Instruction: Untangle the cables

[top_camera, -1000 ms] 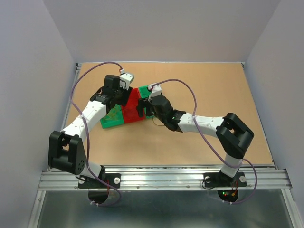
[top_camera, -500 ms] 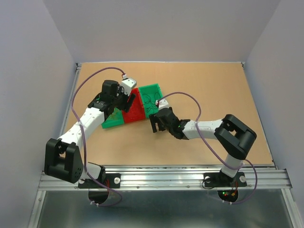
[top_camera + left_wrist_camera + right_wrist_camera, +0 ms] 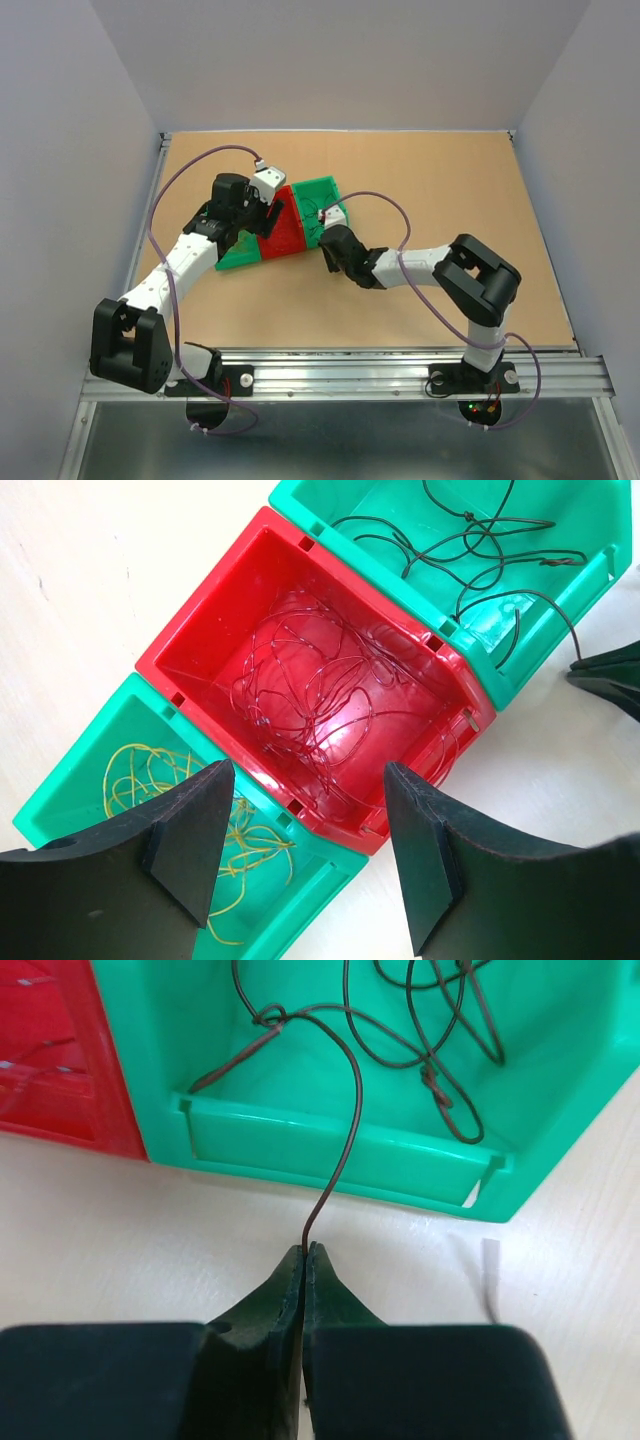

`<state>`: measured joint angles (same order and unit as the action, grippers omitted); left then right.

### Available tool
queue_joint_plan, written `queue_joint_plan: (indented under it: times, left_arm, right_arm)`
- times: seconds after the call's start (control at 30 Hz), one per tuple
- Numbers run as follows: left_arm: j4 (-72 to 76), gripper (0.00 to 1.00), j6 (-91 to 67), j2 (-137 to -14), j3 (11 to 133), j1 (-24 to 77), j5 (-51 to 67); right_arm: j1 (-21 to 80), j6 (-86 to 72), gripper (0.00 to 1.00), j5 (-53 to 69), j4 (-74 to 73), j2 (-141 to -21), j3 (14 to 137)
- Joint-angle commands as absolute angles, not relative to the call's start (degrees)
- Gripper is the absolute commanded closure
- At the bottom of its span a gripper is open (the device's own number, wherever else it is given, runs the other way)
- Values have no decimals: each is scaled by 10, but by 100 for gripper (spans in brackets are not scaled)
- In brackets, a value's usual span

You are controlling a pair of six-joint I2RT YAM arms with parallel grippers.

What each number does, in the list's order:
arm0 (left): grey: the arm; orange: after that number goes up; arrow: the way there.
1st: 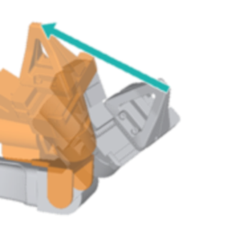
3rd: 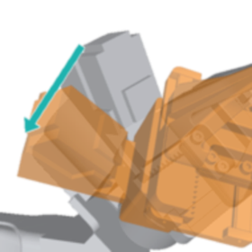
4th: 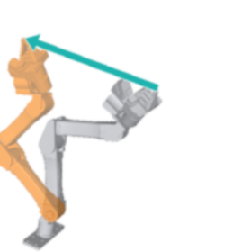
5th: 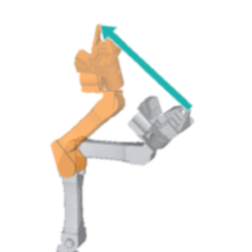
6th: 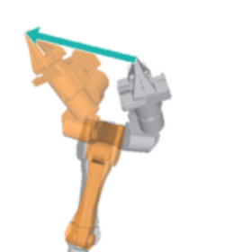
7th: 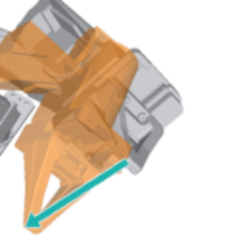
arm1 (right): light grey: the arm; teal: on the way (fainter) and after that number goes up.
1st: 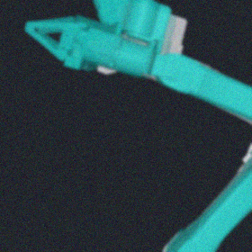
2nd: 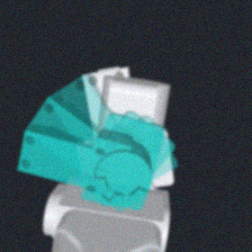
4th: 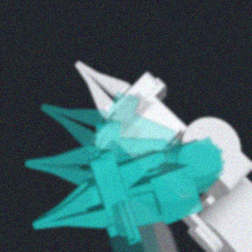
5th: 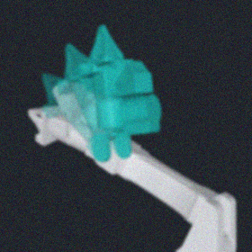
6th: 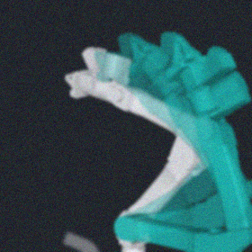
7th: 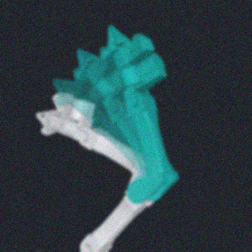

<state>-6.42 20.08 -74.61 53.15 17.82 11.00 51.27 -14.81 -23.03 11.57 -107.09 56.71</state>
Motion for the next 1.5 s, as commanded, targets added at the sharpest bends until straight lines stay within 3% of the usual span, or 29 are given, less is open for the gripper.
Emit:
queue_joint_plan:
  times: [0.0,0.13,0.23,0.63,1.03,1.3,1.4,1.43,1.47]
  left_arm:
    - [-39,28,203,-719,523,176,122]
    - [-37,28,204,-717,518,176,121]
    - [-36,28,203,-718,515,176,123]
    - [-30,29,207,-718,507,176,126]
    - [-27,29,207,-713,499,176,130]
    - [-24,29,210,-713,497,176,129]
    - [-24,29,209,-711,496,176,126]
    - [-21,28,208,-708,494,176,124]
    - [-21,28,208,-707,494,176,121]
  right_arm:
    - [510,-123,100,-193,121,-999,574]
    - [505,-109,99,-157,108,-958,605]
    - [481,-110,99,-53,95,-954,646]
    - [369,-207,99,161,91,-1060,801]
    - [326,-286,100,262,213,-1133,786]
    - [309,-228,99,144,142,-1166,802]
    - [310,-215,73,126,135,-1158,795]
    - [311,-212,51,118,135,-1144,784]
    - [311,-209,46,113,135,-1143,778]
